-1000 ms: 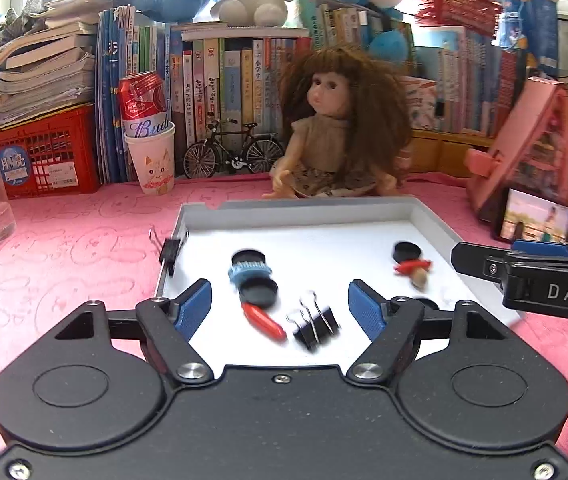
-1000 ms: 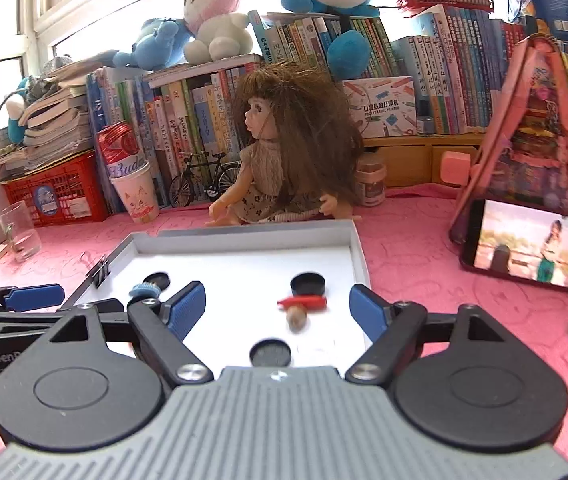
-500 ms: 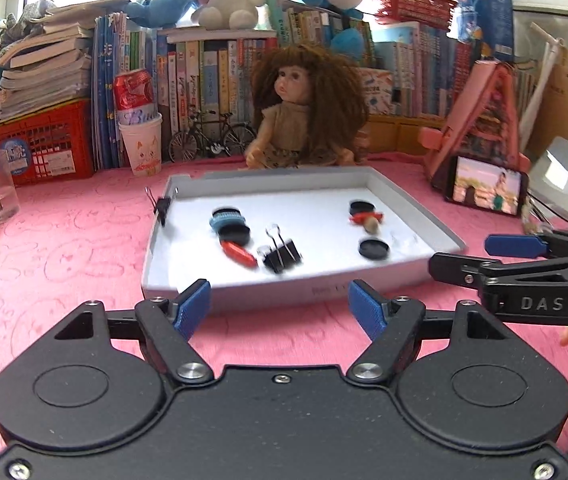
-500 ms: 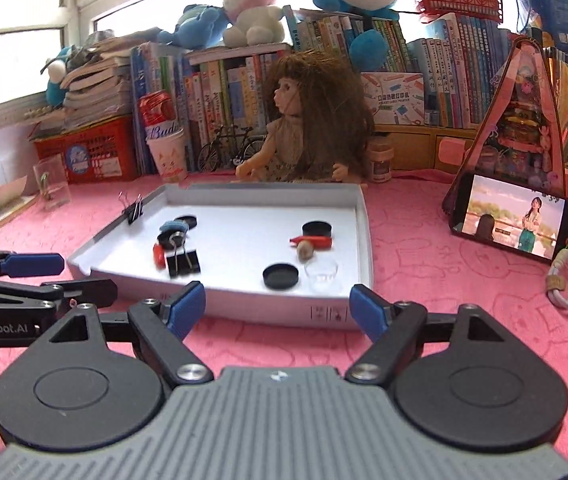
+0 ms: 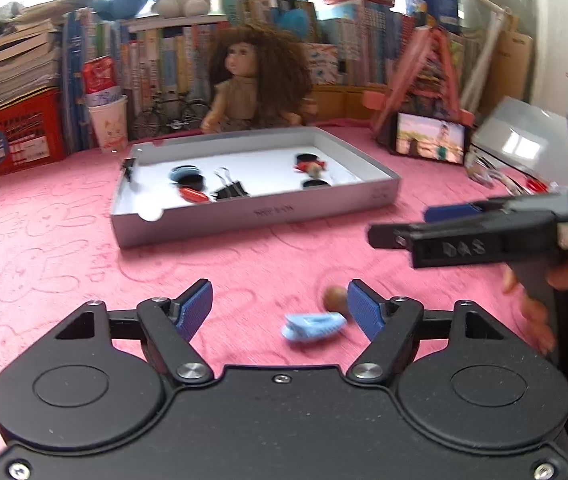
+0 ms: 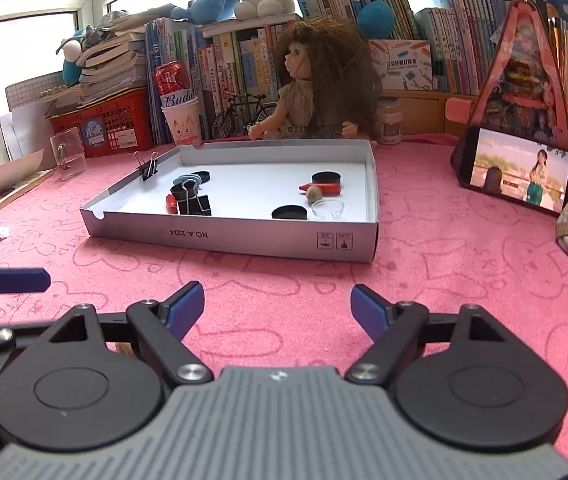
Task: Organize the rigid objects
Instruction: 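Move both open grippers back to the light blue clip and nut on the cloth, then grasp the light blue hair clip with the left gripper while the right gripper grasps the brown nut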
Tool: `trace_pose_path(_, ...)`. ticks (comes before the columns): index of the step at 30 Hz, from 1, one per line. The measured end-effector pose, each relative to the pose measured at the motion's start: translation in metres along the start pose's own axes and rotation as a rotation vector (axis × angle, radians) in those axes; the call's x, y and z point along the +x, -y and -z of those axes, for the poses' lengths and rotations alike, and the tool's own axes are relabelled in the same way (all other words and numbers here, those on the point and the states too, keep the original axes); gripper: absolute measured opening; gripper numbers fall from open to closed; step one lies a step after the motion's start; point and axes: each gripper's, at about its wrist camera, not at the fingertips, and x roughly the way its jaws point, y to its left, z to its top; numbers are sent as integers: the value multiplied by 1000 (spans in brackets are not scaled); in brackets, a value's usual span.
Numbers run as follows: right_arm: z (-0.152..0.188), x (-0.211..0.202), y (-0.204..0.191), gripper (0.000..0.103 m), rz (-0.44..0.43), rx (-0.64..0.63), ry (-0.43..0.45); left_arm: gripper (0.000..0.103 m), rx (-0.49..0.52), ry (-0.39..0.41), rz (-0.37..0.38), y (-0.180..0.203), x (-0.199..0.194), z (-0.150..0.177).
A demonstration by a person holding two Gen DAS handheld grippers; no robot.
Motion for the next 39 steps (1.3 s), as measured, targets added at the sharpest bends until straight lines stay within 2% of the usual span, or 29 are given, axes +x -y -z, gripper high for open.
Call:
trace_pose_path(5, 4, 1, -1, 88, -13, 1, -8, 63, 11, -21, 30, 11, 1, 9)
trace_pose_path(9, 5, 1, -1, 88, -16, 1, -6, 43, -1, -56, 25, 14, 9, 12)
trace_pose_path(12, 5, 2, 0, 88, -20, 10, -10, 35, -7, -57, 20, 13, 11, 13)
trace_pose_path(17, 6, 2, -2, 88, -42, 1, -5, 34, -13, -40, -6, 12, 11, 13)
trace_pose_path(26, 9, -7, -5, 88, -144, -32, 34, 34, -50, -31, -66, -8, 15, 6)
trace_pose_path(32, 13, -13, -20, 88, -223, -92, 24, 34, -61, -22, -98, -14, 16, 4)
trace_pose_path(37, 15, -14, -33, 79, -252, -149, 1, 34, -69, -22, -107, -17, 16, 4)
trace_pose_path(39, 16, -13, -37, 69, -266, -157, -8, 34, -70, -19, -109, -17, 16, 4)
